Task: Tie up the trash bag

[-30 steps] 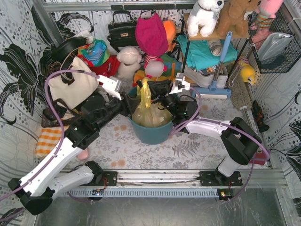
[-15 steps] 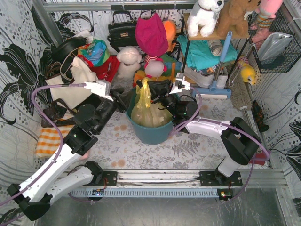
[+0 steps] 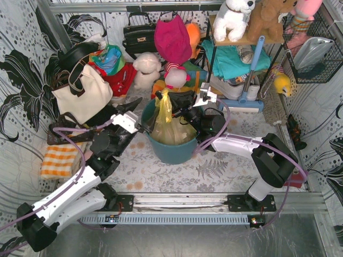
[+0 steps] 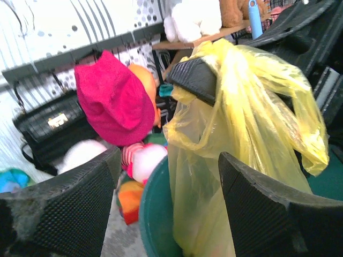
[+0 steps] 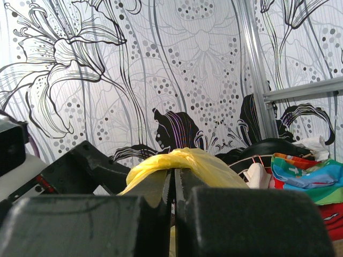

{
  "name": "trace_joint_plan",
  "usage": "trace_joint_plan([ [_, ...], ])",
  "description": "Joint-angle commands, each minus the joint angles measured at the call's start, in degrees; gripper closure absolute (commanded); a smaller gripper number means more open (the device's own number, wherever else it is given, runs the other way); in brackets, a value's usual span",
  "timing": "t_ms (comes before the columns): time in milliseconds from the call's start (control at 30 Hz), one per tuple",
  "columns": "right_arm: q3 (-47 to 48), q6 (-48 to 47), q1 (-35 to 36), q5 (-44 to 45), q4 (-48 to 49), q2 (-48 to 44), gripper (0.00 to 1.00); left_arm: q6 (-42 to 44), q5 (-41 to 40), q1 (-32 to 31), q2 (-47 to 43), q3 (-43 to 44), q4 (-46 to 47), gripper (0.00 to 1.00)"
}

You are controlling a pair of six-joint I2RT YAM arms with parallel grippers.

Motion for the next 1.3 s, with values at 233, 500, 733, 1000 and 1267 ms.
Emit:
trace_joint_plan([
  [233, 1.6, 0.9, 0.4, -0.5, 4.9, -0.2, 1.00, 16.4, 4.0, -0.1, 0.3, -2.5, 18.3, 0.22],
  [500, 1.1, 0.9, 0.7, -0.5, 5.0, -0.5, 1.00, 19.3, 3.8, -0.1, 4.7, -0.6, 19.3, 0.28],
  [733, 1.0, 0.6, 1.0, -0.5, 4.7, -0.7, 1.00, 20.1, 2.9, -0.1, 6.3, -0.4, 22.2, 0.47],
  [1000, 1.0, 0.5, 1.2, -0.4, 4.9, -0.5, 1.00, 20.9, 4.6, -0.1, 7.0, 0.8, 22.9, 0.62],
  [1267, 1.0, 0.1, 1.4, -0.2, 4.9, -0.7, 1.00, 20.3, 8.3, -0.1, 7.5, 0.4, 21.8, 0.62],
])
